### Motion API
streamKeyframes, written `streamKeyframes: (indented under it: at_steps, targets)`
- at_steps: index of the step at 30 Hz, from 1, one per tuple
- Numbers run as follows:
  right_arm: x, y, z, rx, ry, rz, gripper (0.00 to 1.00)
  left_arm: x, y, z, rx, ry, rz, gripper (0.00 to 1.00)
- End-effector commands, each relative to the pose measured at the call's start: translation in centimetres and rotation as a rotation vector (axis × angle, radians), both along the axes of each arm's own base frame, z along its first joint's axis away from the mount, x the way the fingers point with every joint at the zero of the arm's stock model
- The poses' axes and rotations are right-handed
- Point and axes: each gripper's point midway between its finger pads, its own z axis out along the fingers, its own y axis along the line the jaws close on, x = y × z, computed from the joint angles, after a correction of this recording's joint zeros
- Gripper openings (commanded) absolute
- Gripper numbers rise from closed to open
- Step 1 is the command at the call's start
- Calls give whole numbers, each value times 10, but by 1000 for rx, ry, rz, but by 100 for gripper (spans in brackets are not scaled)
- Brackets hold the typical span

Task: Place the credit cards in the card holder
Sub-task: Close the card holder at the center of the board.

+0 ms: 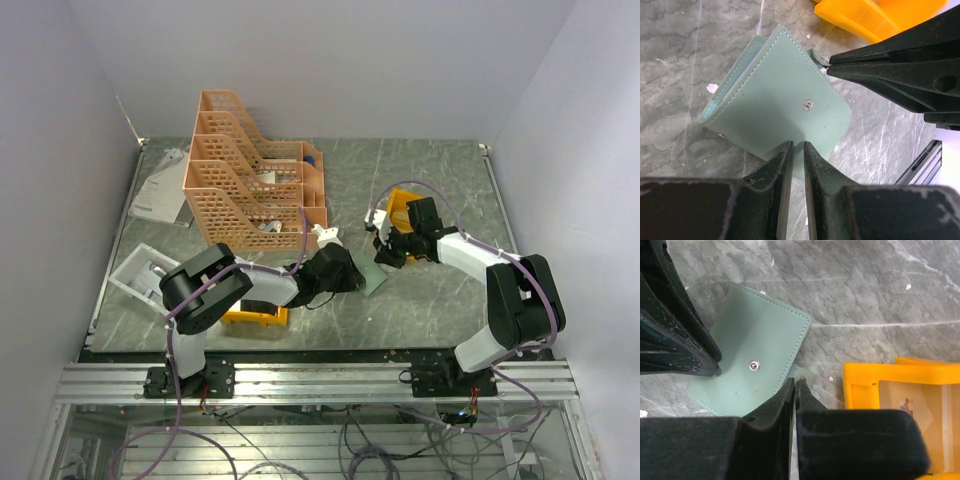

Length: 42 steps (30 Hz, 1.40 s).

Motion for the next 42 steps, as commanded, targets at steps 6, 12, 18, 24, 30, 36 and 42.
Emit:
streamKeyframes:
  at_steps: [6,12,18,24,30,36,42]
  targets:
    - [10,-12,11,19,-5,-68,0,-6,7,-18,54,31,-28,28]
    - [7,-1,27,109,8,-39,0,-3,1,22,5,-52,-70,38]
    - [6,1,39,172,22,-24,0,11,18,47,27,-99,-34,39]
    - [6,5,39,195,48,-13,0,27,16,39,36,-60,-86,16]
    - [7,8,40,207,70,-6,0,29,-4,21,55,-30,-170,15]
    - [5,8,37,201,92,14,0,29,2,-11,94,49,-134,10]
    - [-11,9,28,207,157,51,0,18,6,-29,26,101,-105,7]
